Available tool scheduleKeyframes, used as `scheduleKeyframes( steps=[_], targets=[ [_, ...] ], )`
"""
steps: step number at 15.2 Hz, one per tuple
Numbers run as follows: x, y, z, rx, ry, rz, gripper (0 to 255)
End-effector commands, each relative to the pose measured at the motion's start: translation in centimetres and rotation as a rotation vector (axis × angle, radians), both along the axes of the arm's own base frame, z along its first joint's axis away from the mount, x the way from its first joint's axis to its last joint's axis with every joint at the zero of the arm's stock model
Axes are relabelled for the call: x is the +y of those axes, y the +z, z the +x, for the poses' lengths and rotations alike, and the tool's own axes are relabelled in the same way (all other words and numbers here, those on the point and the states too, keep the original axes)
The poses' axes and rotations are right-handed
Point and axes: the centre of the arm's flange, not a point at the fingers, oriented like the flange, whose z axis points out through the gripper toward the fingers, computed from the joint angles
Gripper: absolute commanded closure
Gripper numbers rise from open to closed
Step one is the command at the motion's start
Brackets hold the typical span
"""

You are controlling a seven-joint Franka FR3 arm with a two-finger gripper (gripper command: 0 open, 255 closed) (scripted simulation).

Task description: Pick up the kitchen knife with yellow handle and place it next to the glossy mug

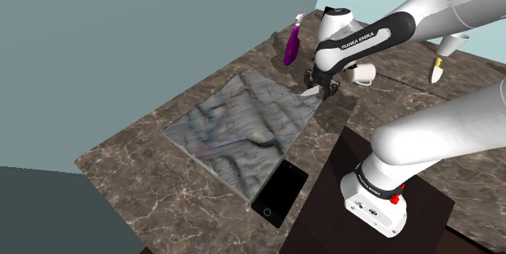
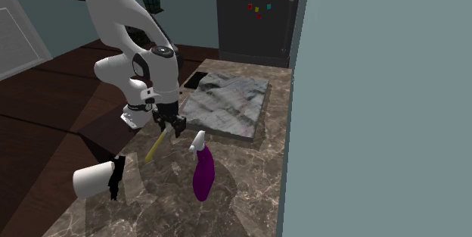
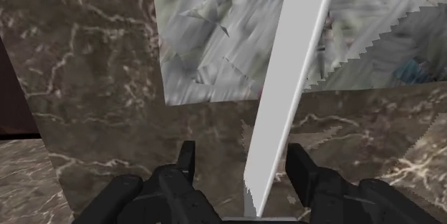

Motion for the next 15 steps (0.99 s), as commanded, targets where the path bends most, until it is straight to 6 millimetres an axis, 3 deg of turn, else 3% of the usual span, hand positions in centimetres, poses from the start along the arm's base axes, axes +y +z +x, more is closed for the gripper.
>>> scheduleKeyframes(
  steps=[1,4,8,15],
  targets=[
    [0.0,0.0,0.0,0.001,0.0,0.0,0],
    [0.0,0.0,0.0,0.001,0.0,0.0,0],
    [0.7,4.9,0.2,0.001,0.0,0.0,0],
    [0.7,4.9,0.2,0.001,0.0,0.0,0]
  ],
)
